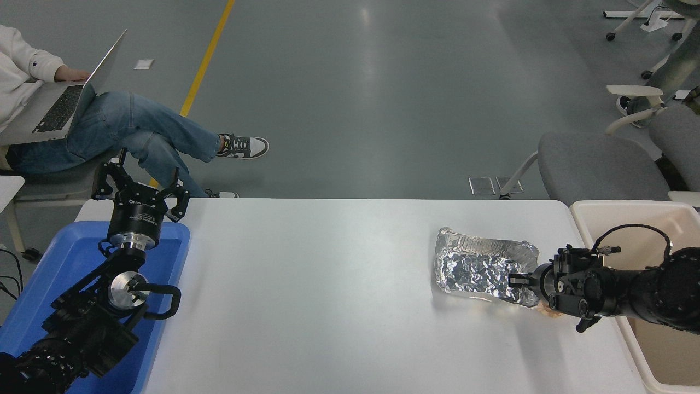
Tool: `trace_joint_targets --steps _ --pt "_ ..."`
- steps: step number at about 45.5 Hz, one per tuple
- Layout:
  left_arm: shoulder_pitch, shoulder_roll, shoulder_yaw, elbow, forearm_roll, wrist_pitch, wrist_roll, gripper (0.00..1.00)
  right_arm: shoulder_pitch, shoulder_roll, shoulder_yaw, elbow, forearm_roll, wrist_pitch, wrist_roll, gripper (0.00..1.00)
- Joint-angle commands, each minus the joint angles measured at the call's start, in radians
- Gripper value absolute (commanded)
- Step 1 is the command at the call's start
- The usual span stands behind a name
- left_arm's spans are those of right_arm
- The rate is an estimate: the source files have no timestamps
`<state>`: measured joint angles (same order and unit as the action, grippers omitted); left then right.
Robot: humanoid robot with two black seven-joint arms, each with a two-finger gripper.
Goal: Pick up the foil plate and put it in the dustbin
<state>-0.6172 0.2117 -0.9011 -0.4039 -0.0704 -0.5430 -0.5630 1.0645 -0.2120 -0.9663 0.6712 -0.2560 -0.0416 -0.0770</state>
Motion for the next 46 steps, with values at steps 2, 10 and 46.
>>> trace_joint_targets --steps 2,10,46 --pt "0.001 0.0 -0.001 0.001 0.0 0.0 0.0 0.99 0.054 -0.023 -0.002 0.056 0.104 0.003 0.0 0.0" --pt "0.001 0.002 -0.001 -0.001 0.0 0.0 0.0 0.99 0.068 -0.029 -0.002 0.071 0.104 0.003 0.0 0.0" --pt "-0.001 0.002 0.001 0.0 0.0 0.0 0.0 0.99 0.842 -0.211 -0.157 0.804 0.104 0.408 0.072 0.0"
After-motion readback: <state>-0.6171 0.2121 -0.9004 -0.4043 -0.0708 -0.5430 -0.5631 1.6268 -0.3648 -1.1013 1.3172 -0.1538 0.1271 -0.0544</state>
